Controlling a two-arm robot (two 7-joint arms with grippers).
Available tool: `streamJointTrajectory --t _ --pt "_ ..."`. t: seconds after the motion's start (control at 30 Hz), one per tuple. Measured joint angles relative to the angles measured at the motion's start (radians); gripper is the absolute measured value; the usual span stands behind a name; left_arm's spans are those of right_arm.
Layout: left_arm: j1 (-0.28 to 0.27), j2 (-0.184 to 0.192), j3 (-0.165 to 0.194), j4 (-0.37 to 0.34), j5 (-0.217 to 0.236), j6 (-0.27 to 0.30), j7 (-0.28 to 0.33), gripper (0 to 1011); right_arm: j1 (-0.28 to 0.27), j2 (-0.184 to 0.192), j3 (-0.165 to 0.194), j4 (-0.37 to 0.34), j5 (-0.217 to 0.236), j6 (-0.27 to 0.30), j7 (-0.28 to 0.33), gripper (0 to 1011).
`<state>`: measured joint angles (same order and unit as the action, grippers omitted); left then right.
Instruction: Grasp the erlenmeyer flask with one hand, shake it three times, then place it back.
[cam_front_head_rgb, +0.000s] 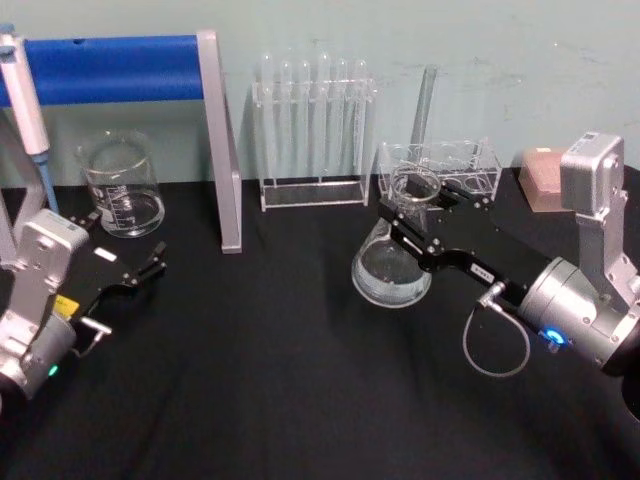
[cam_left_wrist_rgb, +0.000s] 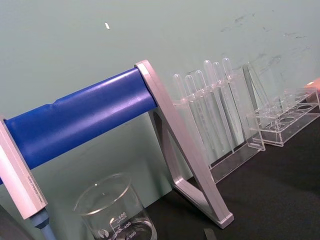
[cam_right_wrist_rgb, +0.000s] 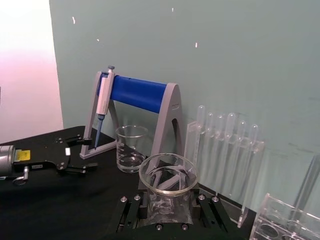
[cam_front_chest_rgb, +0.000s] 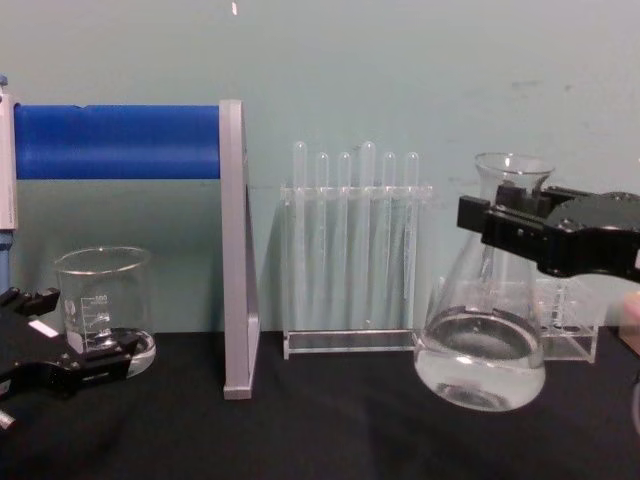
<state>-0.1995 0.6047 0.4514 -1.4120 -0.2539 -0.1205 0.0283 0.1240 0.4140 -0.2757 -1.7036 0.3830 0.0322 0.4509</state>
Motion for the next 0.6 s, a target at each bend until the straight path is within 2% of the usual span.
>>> streamJointTrajectory --t 0.6 --pt "0.0 0.0 0.0 0.0 0.0 0.0 0.0 1001 0.022 0.045 -0.043 0.03 0.046 -0.026 0.021 450"
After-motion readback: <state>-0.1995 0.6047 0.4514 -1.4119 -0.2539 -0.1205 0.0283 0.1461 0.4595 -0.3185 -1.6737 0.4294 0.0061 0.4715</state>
